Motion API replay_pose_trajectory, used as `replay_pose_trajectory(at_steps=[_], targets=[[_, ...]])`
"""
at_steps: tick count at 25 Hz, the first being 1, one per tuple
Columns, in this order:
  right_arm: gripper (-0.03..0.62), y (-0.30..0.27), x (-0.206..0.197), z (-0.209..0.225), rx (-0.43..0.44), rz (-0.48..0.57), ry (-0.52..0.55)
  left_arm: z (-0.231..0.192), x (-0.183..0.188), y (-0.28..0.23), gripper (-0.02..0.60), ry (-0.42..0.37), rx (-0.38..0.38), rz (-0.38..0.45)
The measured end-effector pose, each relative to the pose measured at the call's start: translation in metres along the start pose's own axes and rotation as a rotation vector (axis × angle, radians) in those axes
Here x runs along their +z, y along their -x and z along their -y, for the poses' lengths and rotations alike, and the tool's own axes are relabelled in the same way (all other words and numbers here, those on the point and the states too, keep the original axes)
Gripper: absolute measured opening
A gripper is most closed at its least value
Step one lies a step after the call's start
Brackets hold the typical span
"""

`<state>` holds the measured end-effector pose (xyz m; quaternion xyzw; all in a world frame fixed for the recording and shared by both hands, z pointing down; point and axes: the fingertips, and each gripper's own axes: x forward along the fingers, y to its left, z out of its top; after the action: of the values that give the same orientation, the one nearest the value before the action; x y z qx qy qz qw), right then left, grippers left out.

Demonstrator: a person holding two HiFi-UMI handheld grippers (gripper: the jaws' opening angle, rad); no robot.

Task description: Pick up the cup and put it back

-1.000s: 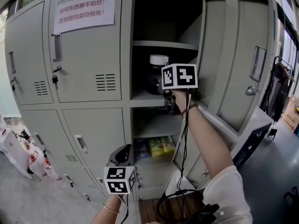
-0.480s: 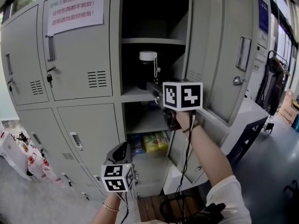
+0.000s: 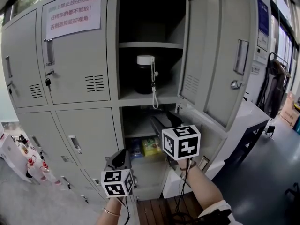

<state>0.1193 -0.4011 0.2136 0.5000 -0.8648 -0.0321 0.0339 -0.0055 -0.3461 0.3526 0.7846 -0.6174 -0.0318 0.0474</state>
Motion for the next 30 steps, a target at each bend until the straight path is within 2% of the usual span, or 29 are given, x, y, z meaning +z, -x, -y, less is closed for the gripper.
replay_pose_trajectory(at_steps=[14, 21, 30], targets=[[0.062, 0.037, -0.11, 0.005, -0.147, -0.052, -0.022, -0.011, -0.012, 0.001, 0.012, 0.025, 0.048, 0.001], [0.002, 0.044, -0.134, 0.006, -0.185, -0.065, -0.035, -0.002, -0.014, -0.003, 0.012, 0.014, 0.031, 0.004], [-0.009, 0.045, -0.172, 0.006, -0.199, -0.103, -0.08, 0.0, -0.019, -0.005, 0.012, 0.007, 0.025, 0.001]])
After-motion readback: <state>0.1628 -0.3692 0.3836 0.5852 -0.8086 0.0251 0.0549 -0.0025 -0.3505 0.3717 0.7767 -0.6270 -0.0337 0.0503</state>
